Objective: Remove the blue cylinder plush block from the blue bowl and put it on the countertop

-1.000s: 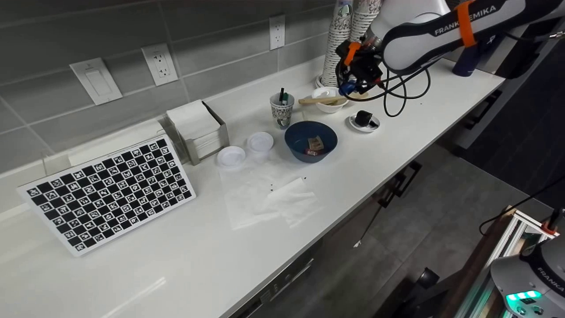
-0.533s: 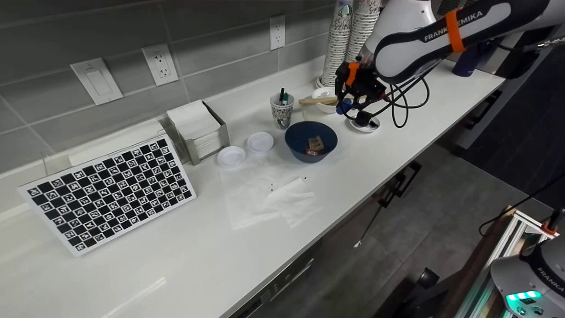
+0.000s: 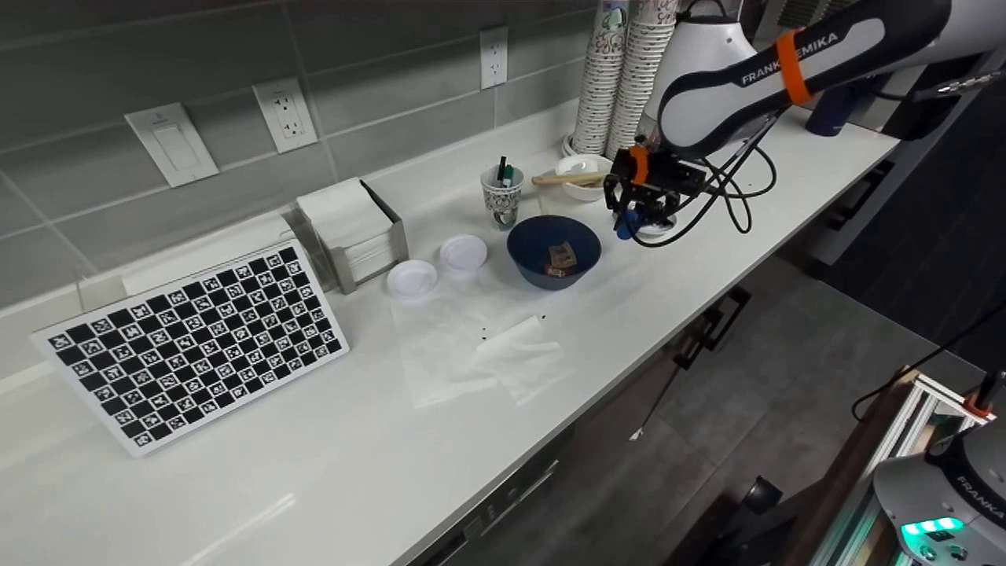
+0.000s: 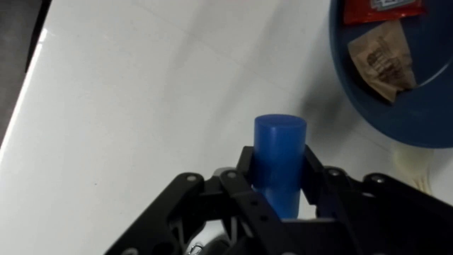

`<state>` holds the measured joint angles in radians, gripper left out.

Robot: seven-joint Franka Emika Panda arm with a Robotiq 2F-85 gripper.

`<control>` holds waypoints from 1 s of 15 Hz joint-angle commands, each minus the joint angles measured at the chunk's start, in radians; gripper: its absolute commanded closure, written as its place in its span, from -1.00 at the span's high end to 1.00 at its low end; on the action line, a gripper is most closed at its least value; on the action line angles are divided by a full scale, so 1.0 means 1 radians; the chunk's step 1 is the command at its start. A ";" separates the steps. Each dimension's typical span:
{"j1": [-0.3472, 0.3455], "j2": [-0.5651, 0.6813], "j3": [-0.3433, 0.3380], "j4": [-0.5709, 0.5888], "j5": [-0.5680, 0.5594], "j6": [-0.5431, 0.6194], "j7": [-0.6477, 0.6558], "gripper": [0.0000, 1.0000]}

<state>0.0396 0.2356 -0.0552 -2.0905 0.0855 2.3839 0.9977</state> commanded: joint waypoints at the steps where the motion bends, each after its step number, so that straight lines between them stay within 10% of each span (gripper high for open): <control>1: 0.005 0.039 0.000 0.035 -0.013 -0.027 -0.029 -0.82; 10: 0.128 0.166 -0.104 0.128 -0.225 0.151 0.429 -0.82; 11: 0.129 0.178 -0.102 0.141 -0.218 0.148 0.449 -0.72; 12: 0.128 0.187 -0.099 0.151 -0.207 0.148 0.466 0.18; 15: 0.128 0.205 -0.097 0.177 -0.201 0.155 0.499 0.45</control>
<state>0.1550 0.4105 -0.1416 -1.9649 -0.1055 2.5489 1.4409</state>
